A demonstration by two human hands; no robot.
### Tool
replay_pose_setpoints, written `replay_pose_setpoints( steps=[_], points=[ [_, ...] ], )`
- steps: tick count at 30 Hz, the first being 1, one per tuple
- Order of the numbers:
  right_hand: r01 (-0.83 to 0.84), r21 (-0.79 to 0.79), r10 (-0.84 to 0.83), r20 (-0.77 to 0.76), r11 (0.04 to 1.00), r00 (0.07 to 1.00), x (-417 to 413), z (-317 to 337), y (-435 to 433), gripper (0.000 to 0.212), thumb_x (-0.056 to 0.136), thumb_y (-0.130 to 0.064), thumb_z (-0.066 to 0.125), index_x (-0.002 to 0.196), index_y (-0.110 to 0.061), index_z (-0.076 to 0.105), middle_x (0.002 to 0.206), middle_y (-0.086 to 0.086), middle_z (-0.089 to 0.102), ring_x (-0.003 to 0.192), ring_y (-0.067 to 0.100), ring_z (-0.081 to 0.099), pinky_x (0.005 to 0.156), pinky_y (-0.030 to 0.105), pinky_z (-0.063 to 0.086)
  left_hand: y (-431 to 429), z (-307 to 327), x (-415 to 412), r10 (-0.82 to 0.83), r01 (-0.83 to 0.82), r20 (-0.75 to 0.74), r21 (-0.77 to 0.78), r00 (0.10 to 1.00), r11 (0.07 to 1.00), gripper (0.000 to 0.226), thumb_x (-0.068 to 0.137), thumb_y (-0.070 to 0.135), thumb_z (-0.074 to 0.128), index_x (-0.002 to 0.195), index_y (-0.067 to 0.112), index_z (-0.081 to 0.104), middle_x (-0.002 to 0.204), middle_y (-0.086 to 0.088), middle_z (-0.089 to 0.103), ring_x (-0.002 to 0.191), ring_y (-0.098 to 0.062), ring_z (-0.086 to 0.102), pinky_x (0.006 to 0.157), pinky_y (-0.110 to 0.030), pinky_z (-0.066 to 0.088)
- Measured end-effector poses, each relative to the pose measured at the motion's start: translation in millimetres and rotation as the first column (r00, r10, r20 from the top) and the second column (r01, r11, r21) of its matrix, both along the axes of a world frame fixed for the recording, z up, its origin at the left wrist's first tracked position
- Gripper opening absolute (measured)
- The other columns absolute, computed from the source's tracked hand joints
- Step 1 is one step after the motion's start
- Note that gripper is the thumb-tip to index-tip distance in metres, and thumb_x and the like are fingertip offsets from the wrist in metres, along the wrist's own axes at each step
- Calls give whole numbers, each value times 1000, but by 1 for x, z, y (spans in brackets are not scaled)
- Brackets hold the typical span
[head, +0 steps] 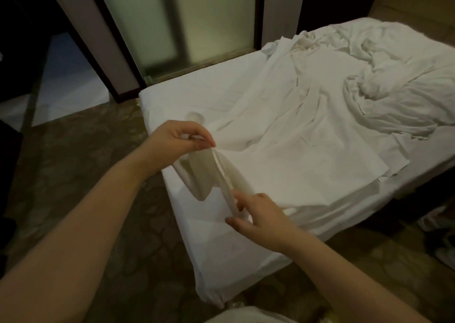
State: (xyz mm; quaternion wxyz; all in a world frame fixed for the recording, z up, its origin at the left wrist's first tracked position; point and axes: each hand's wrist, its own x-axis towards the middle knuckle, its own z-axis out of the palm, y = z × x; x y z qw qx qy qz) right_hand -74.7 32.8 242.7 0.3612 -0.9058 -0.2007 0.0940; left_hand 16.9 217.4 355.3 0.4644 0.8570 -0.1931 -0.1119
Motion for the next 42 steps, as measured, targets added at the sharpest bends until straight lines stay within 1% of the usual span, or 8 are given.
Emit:
replay_pose_setpoints(
  steps=[3,6,13,22,28,32,36,42],
  points=[
    [120,160,-130,55,980,990,8,0,21,59,94,-40,50,146,-37,22,80,-9,58,71,9,56,71,31,51,-4,1,-1,-94,93,8,37,996,995,27,87,-1,58,76,21,66,70,25,64,80,7,59,71,-3,43],
    [263,102,-279,202,959,939,15,-2,29,66,94,-44,46,149,-29,14,98,-5,62,78,11,60,73,35,54,-4,3,-1,-99,99,7,52,995,994,27,87,1,57,76,24,66,69,27,63,80,7,58,72,-3,44],
    [534,-111,-359,626,838,692,15,8,41,49,91,-45,38,132,-19,47,119,8,58,100,27,55,80,37,46,-2,9,-2,-90,87,27,74,996,993,28,88,4,58,76,28,65,72,21,63,81,8,57,69,0,42],
    [487,117,-476,496,865,726,22,14,37,47,95,-32,34,126,-5,57,117,12,63,101,28,61,85,38,52,-26,20,9,-225,211,146,105,963,972,30,87,8,61,76,35,65,71,32,63,83,4,59,73,-5,45],
    [458,40,-454,229,888,861,37,11,1,66,92,-53,20,140,-14,43,146,5,37,130,22,36,108,29,27,-43,26,17,-267,253,192,98,944,963,10,75,31,65,75,42,65,77,22,66,85,-15,61,81,-23,49],
    [573,357,-671,293,738,682,44,14,-23,45,88,-34,40,112,-8,68,114,6,60,100,14,54,83,9,32,-47,38,25,-226,223,228,41,947,974,20,79,15,72,76,34,67,83,7,62,83,-15,58,79,-20,47],
    [560,484,-740,443,672,506,42,33,-49,22,80,-17,64,96,-6,75,84,3,63,76,6,54,71,2,35,-41,51,43,-183,184,272,22,945,983,26,69,18,79,68,43,72,73,18,63,79,-6,58,80,-20,46],
    [355,388,-521,525,850,673,39,69,-75,22,73,-30,73,57,-26,59,66,-8,49,60,5,43,57,5,32,-48,70,56,-103,111,291,-10,951,994,37,75,10,74,58,43,70,63,22,63,69,-1,57,66,-13,42]
  ],
)
